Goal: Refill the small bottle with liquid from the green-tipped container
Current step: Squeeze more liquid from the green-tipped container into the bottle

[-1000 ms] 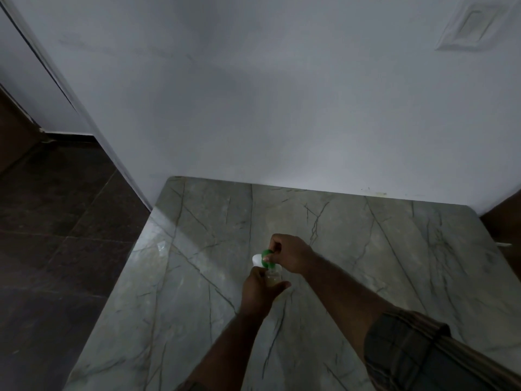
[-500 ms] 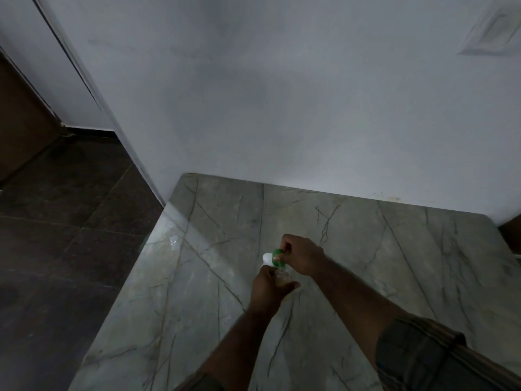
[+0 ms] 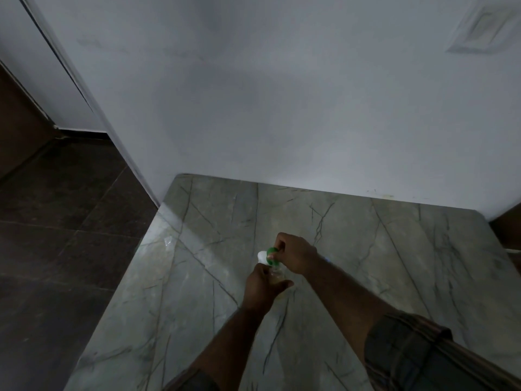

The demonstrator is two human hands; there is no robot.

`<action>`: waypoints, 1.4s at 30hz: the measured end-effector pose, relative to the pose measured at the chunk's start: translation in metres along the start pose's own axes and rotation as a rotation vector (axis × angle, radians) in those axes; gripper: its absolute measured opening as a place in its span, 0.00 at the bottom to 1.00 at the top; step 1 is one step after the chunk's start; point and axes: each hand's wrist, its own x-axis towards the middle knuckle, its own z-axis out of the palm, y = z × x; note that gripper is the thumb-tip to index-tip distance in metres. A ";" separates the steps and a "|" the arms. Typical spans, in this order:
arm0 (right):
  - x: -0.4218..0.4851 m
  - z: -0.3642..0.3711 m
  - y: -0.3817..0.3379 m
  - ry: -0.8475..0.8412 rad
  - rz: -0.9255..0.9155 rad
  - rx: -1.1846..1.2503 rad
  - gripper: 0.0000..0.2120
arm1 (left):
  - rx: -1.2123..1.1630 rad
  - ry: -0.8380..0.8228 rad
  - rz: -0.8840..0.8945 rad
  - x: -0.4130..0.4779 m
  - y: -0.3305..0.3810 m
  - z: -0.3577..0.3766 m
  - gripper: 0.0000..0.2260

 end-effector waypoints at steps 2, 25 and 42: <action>0.001 0.002 0.003 0.002 -0.008 0.011 0.09 | 0.007 -0.004 0.003 0.001 -0.001 0.000 0.25; 0.004 0.007 0.018 -0.014 -0.075 0.137 0.10 | -0.036 -0.041 -0.002 0.002 -0.003 0.005 0.21; 0.008 0.003 0.019 -0.023 -0.085 0.148 0.11 | -0.029 -0.025 0.029 0.003 -0.001 0.004 0.22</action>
